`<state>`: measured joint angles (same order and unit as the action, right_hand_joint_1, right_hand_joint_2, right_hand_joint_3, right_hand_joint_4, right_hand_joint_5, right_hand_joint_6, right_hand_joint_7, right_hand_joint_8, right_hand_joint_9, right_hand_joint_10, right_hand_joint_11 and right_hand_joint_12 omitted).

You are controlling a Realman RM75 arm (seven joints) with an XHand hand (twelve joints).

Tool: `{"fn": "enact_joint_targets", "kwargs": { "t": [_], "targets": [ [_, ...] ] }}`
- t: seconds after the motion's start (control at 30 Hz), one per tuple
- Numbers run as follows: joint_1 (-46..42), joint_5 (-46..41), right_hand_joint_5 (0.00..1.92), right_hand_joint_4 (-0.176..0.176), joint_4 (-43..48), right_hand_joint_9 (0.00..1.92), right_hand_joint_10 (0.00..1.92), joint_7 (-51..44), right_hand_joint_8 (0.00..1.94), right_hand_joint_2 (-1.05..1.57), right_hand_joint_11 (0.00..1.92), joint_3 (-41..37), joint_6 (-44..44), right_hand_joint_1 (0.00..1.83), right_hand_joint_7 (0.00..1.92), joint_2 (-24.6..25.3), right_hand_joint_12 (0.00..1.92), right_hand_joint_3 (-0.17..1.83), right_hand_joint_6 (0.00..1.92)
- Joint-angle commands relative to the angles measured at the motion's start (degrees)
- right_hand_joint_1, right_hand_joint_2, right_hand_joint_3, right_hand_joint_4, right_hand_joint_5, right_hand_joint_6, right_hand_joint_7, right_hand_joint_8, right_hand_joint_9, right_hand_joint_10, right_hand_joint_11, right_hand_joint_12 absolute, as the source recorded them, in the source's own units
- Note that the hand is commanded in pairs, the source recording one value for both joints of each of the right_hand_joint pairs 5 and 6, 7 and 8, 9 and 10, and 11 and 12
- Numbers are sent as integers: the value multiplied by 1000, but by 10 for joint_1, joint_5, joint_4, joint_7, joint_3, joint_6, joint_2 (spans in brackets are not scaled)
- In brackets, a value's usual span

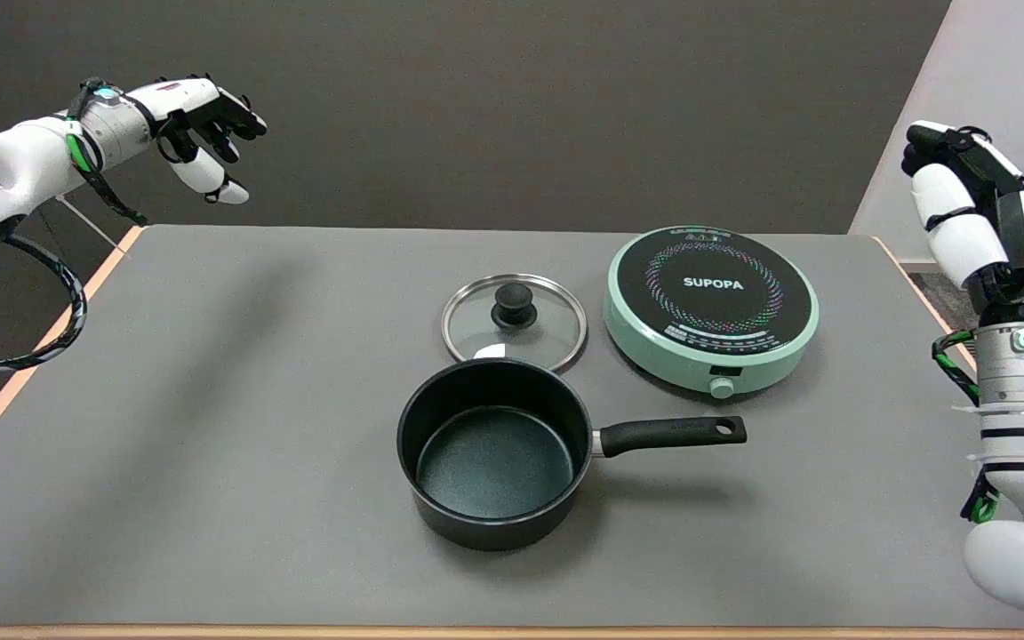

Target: Pick up the pot.

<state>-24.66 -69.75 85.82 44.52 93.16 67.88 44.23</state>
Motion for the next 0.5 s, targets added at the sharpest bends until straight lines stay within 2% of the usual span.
{"fn": "enact_joint_targets", "kwargs": {
  "t": [0.03, 0.37, 0.5],
  "targets": [
    [3, 9, 423, -176, -4, 423, 423, 27, 423, 1571, 423, 13, 2, 594, 423, -4, 423, 44, 423],
    [2, 53, 377, -176, 24, 377, 377, 15, 377, 1571, 377, 9, 24, 660, 377, -4, 377, 30, 377],
    [2, 55, 351, -176, 41, 351, 351, -51, 351, 1571, 351, 7, 44, 679, 351, -3, 351, 66, 351]
  ]
}}
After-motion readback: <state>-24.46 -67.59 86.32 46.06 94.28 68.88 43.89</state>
